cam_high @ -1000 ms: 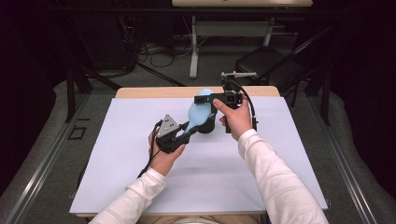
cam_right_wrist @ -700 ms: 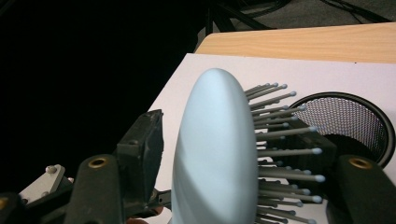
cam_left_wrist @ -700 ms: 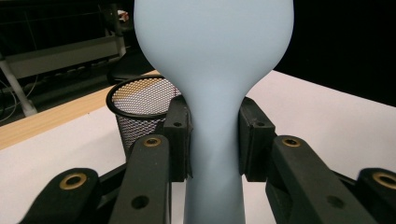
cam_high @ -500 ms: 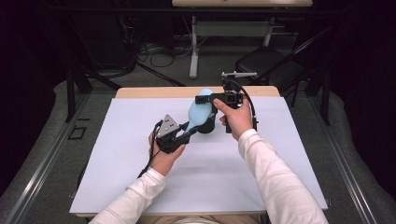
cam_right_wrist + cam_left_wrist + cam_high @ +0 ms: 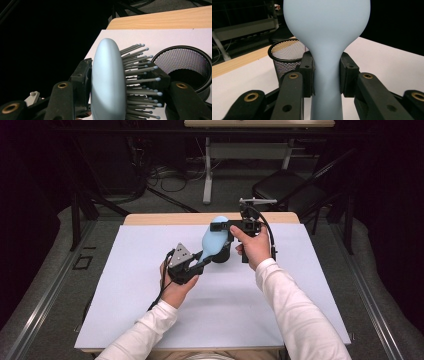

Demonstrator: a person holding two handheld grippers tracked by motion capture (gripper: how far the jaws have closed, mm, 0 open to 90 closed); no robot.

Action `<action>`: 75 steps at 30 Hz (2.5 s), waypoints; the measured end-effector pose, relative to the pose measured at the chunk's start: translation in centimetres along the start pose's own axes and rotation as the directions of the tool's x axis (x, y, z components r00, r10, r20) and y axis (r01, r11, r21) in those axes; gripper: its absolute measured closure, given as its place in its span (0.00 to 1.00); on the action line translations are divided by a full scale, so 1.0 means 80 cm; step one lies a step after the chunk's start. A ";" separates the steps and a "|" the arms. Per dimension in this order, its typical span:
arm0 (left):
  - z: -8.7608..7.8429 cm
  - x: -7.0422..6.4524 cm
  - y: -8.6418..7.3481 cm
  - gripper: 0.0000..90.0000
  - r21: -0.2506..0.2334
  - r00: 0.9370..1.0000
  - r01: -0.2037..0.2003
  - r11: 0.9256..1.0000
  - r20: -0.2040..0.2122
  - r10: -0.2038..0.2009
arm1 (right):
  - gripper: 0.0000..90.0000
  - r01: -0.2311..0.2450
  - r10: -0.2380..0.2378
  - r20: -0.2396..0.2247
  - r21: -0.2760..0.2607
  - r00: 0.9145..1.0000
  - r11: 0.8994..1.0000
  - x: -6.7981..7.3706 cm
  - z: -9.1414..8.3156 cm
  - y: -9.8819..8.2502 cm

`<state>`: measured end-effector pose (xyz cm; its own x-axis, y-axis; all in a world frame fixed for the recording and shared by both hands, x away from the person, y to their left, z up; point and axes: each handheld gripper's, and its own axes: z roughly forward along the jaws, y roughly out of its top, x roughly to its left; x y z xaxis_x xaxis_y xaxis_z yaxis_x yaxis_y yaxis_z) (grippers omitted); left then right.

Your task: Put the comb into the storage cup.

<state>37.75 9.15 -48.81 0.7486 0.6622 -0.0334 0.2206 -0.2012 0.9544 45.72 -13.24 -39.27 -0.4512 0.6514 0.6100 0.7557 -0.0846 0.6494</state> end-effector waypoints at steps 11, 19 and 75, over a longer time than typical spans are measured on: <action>0.001 0.000 -0.001 0.77 0.007 1.000 0.002 1.000 0.003 -0.002 | 0.53 -0.021 0.021 -0.017 0.008 1.000 1.000 -0.004 0.001 0.000; 0.002 0.000 -0.002 0.77 0.007 1.000 0.001 1.000 0.007 -0.001 | 0.53 -0.027 0.027 -0.023 0.014 0.999 1.000 -0.006 0.000 -0.001; 0.004 0.003 -0.004 0.73 0.011 0.999 0.038 0.999 0.033 -0.038 | 0.56 -0.032 0.033 -0.052 0.019 0.998 0.999 -0.006 0.001 -0.002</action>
<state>38.11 9.15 -49.22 0.7601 0.6449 -0.0799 0.2556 -0.1837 0.9492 45.88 -13.51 -39.69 -0.4506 0.6079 0.6538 0.7786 -0.0908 0.6209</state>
